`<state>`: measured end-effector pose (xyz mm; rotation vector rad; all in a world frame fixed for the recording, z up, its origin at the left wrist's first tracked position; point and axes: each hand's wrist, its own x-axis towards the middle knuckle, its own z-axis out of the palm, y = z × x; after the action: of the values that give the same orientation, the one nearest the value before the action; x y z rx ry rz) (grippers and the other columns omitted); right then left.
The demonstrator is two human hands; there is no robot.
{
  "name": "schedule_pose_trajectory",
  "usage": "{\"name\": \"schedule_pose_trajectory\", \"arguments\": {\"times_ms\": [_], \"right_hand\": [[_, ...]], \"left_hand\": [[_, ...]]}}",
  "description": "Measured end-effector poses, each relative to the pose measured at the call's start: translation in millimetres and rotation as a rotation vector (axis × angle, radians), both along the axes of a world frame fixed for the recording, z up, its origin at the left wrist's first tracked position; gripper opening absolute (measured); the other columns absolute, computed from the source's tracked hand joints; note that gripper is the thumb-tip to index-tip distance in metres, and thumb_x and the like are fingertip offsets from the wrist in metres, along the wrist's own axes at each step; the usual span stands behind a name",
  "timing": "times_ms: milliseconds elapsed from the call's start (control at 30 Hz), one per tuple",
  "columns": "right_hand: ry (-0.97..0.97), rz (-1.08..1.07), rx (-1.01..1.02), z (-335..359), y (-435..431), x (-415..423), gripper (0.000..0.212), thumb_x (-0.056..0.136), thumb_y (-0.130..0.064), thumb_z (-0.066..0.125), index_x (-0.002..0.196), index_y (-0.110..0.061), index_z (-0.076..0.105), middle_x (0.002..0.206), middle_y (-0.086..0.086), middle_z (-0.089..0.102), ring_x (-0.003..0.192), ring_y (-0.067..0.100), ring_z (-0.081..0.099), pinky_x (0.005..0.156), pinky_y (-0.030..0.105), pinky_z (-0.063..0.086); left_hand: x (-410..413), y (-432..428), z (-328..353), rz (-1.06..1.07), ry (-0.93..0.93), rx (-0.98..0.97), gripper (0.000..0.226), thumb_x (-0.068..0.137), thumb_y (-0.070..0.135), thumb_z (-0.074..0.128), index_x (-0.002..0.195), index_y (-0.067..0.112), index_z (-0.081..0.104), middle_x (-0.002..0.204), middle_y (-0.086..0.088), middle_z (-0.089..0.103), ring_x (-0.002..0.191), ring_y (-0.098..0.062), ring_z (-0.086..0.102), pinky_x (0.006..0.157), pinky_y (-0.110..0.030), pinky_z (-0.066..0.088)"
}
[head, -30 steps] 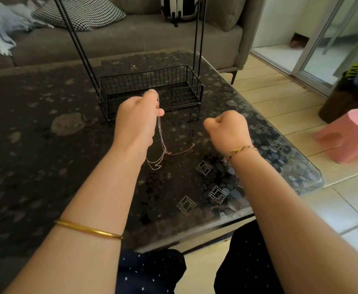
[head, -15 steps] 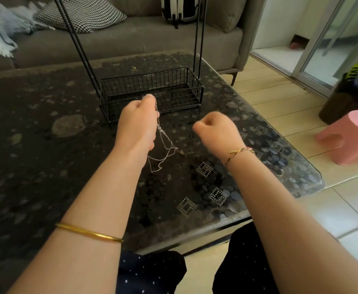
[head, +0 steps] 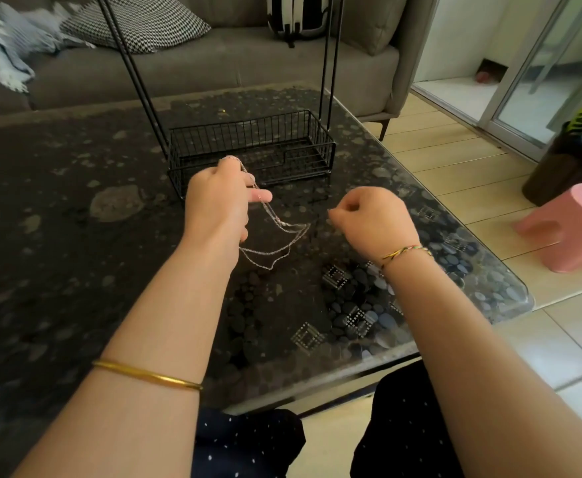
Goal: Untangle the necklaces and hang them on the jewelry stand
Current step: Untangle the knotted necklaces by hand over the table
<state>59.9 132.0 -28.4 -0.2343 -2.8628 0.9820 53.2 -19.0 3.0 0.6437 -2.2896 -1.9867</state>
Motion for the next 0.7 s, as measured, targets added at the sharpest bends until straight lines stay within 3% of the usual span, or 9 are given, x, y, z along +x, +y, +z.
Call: {"name": "schedule_pose_trajectory", "arguments": {"times_ms": [67,167,300,400,500,600,700], "right_hand": [[0.060,-0.053,-0.116,-0.2,2.9,-3.0,0.019,0.084,-0.020,0.055,0.067,-0.010,0.060,0.078,0.008,0.063,0.071,0.024,0.057,0.068,0.035,0.050],[0.059,-0.080,-0.246,1.2,4.3,-4.1,0.023,0.084,-0.016,0.052,0.080,0.004,0.063,0.058,0.003,0.049,0.052,0.017,0.041,0.055,0.028,0.037],[-0.075,-0.041,-0.225,4.1,5.8,-1.9,0.026,0.085,-0.018,0.050,0.070,-0.001,0.062,0.056,0.004,0.045,0.050,0.018,0.038,0.057,0.028,0.036],[-0.242,0.078,-0.117,8.2,4.2,3.5,0.032,0.086,-0.022,0.050,0.057,-0.013,0.061,0.062,0.004,0.059,0.063,0.019,0.053,0.063,0.027,0.043],[-0.372,0.194,0.012,6.5,4.0,4.7,0.037,0.086,-0.034,0.052,0.055,-0.020,0.067,0.084,0.001,0.070,0.091,0.022,0.061,0.089,0.034,0.046],[-0.387,0.207,0.171,3.4,4.3,6.6,0.037,0.082,-0.048,0.055,0.057,-0.026,0.069,0.091,-0.003,0.066,0.103,0.026,0.054,0.095,0.045,0.043],[-0.201,0.151,0.131,5.6,-0.5,8.0,0.021,0.084,-0.039,0.060,0.065,-0.030,0.062,0.095,-0.001,0.066,0.104,0.026,0.055,0.093,0.044,0.046]], "left_hand": [[-0.2,0.4,0.2,0.006,-0.039,-0.010,0.031,0.096,0.024,0.037,0.094,0.010,0.064,0.066,-0.001,0.070,0.032,-0.007,0.023,0.035,-0.015,0.023],[1.4,1.2,-0.4,0.009,-0.072,-0.055,0.026,0.095,0.019,0.040,0.095,0.011,0.065,0.066,0.001,0.068,0.040,-0.008,0.030,0.037,-0.017,0.029],[0.2,0.1,-0.2,0.007,-0.055,-0.082,0.028,0.092,0.014,0.041,0.097,0.011,0.068,0.064,0.003,0.067,0.049,-0.007,0.038,0.042,-0.019,0.032],[0.3,-0.8,0.6,-0.004,0.003,-0.088,0.030,0.092,0.015,0.039,0.098,0.013,0.069,0.059,0.007,0.067,0.057,-0.003,0.054,0.049,-0.020,0.038],[3.8,0.3,2.1,-0.041,0.070,-0.025,0.030,0.091,0.017,0.039,0.097,0.012,0.068,0.075,0.002,0.073,0.079,-0.011,0.067,0.052,-0.023,0.040],[4.5,1.7,3.5,-0.079,0.067,0.028,0.026,0.089,0.017,0.042,0.087,0.011,0.067,0.079,-0.002,0.074,0.062,-0.013,0.064,0.044,-0.020,0.035],[4.6,1.4,3.6,-0.125,0.078,0.074,0.028,0.090,0.020,0.043,0.080,0.009,0.066,0.072,-0.002,0.073,0.046,-0.010,0.045,0.039,-0.018,0.029]]}}
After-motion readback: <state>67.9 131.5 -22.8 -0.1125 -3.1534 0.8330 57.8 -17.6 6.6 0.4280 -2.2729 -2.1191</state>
